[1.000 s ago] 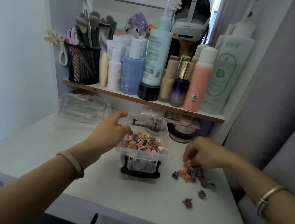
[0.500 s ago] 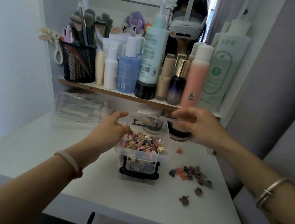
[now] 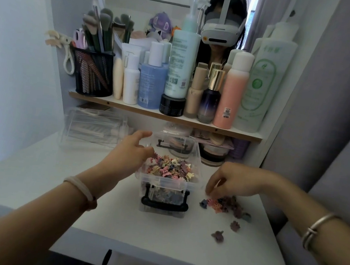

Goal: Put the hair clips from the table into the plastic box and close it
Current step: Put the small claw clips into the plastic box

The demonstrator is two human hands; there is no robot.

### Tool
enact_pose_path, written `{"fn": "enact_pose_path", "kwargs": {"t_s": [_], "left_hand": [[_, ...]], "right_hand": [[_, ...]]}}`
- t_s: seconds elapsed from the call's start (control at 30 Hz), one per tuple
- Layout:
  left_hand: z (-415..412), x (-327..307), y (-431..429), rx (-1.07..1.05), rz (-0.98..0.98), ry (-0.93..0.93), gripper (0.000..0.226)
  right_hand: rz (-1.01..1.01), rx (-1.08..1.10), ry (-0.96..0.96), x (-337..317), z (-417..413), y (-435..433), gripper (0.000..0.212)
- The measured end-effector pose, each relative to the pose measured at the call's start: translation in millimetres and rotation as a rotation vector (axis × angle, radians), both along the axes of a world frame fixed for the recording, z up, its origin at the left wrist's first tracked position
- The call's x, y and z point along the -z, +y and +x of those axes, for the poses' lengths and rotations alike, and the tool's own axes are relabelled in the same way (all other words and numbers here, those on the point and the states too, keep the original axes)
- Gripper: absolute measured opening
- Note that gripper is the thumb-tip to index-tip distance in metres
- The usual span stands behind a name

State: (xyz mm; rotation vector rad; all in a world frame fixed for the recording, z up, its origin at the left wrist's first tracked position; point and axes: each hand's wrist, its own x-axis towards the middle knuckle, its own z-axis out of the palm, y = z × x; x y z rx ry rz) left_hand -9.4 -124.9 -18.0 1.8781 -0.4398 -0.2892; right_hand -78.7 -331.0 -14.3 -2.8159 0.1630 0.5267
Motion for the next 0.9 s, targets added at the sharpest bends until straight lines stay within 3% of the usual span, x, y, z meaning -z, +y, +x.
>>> {"fn": "enact_pose_path", "kwargs": {"t_s": [0.57, 0.67, 0.73, 0.8, 0.9], "left_hand": [[1, 1, 0, -0.002, -0.014, -0.001, 0.049], [3, 3, 0, -0.007, -0.013, -0.010, 0.049], [3, 4, 0, -0.001, -0.014, -0.009, 0.049], [3, 4, 0, 0.003, -0.004, -0.017, 0.049], [3, 3, 1, -0.008, 0.015, -0.025, 0.049]], "right_hand": [[-0.207, -0.055, -0.062, 7, 1, 6, 0.024], [-0.250, 0.009, -0.229, 7, 4, 7, 0.022], [-0.122, 0.133, -0.531, -5, 6, 9, 0.019], [0.144, 0.200, -0.740, -22, 6, 16, 0.020], [0.413, 0.137, -0.657, -34, 8, 29, 0.037]]}}
